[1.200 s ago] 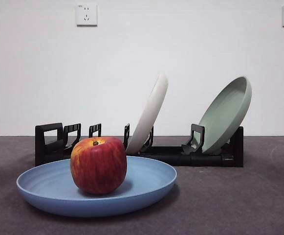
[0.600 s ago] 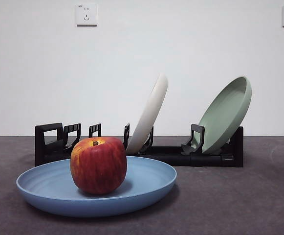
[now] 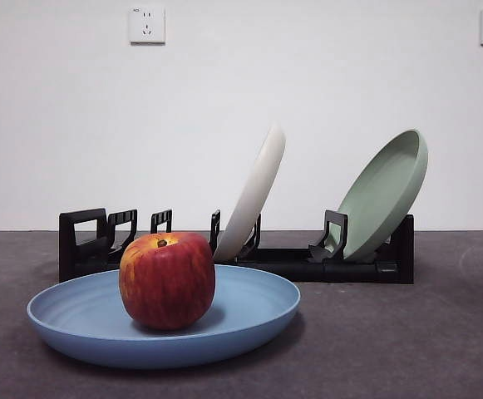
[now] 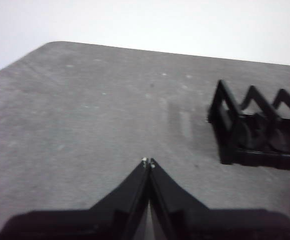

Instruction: Take the blue plate from the plate rack,put the plate on the table,take the apple from the table,put the apple in the plate

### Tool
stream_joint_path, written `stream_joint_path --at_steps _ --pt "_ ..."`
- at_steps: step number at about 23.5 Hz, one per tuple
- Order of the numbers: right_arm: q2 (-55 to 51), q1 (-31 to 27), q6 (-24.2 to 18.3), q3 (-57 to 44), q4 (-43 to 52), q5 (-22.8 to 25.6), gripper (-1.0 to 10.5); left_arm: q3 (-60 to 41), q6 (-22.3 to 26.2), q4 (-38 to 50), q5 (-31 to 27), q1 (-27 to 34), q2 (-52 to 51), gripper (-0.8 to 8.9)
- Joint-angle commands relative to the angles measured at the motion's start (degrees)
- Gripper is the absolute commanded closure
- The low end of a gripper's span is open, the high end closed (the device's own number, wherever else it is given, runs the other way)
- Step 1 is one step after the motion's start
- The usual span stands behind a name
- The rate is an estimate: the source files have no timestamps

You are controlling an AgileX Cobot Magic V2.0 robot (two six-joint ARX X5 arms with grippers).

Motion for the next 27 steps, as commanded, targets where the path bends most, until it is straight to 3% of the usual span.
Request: stream_joint_path --at_steps 1,16,19,21,24,27 --pt "-0.1 0.0 0.6 -0.2 0.5 0.2 9.6 -0.8 -0.4 0.1 0.8 0.2 -0.2 8.14" --pt "-0.1 0.0 0.6 -0.2 0.5 0.2 9.6 -0.8 -0.3 0.1 0.8 0.2 -0.2 8.14" --pt "-2.1 -1.1 -2.5 -0.3 0.5 0.2 9.6 -0.8 -0.3 0.1 0.8 0.2 -0.2 8.14" --pt "-3.7 -5.5 -3.5 -0.8 1.8 0.1 9.6 -0.8 -0.3 0.1 0.8 0.2 -0.2 8.15" --pt "-8.9 -17.4 -3.3 -7.1 8.4 -0.9 9.6 -0.8 -0.3 0.1 0.8 0.2 -0.2 8.14" --pt "-16.1 -29.2 -3.4 -18.4 19.3 -7.5 9.6 -0.8 -0.3 0.1 0.8 0.2 -0.2 8.15"
